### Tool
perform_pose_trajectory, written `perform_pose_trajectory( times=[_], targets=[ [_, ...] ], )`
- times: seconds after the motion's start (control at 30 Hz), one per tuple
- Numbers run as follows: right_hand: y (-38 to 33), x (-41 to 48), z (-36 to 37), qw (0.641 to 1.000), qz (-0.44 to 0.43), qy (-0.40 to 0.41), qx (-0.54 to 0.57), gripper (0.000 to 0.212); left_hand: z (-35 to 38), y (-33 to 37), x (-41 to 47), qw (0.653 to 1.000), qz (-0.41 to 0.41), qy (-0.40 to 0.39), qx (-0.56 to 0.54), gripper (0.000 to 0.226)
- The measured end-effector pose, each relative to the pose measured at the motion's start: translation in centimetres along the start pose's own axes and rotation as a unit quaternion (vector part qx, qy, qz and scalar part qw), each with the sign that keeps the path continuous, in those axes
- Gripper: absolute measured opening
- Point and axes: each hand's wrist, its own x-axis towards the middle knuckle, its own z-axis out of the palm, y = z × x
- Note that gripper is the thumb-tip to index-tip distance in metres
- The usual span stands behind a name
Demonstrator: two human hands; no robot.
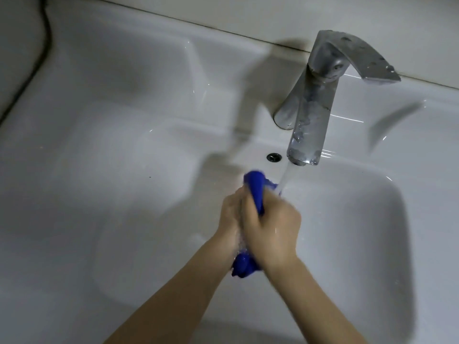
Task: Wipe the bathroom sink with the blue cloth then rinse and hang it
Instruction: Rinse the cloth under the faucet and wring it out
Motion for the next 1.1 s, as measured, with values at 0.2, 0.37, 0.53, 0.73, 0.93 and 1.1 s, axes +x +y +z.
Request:
perform_pose_trajectory(
  times=[0.2, 0.37, 0.53, 0.73, 0.93, 1.1],
  targets=[
    [4.2, 1.1, 0.0, 0.976, 0.2, -0.011, 0.089, 0.05, -0.4, 0.4, 0.5, 1.0, -0.002, 0.019, 0.004, 0.028],
    [-0.3, -1.5, 0.2, 0.999, 0.011, -0.02, 0.05, 0.046, -0.2, 0.7, -0.1, 1.0, 0.024, -0.006, 0.006, 0.032],
    [2.9, 4.0, -0.4, 0.984, 0.161, 0.02, 0.069, 0.056, 0.3, 0.2, -0.3, 0.997, 0.072, 0.019, 0.009, 0.031],
    [-0.2, -1.9, -0.3, 0.989, 0.061, -0.04, 0.13, 0.051, -0.5, 1.1, 0.0, 0.996, 0.065, 0.056, -0.003, 0.04],
    [3.1, 3.4, -0.8, 0.974, 0.193, 0.044, 0.106, 0.054, 0.8, 0.0, -1.7, 0.998, 0.064, 0.015, 0.014, 0.03],
    [0.0, -3.6, -1.5, 0.962, 0.171, -0.016, 0.211, 0.056, 0.3, 0.6, -1.4, 0.995, 0.088, 0.017, 0.036, 0.034]
  ],
)
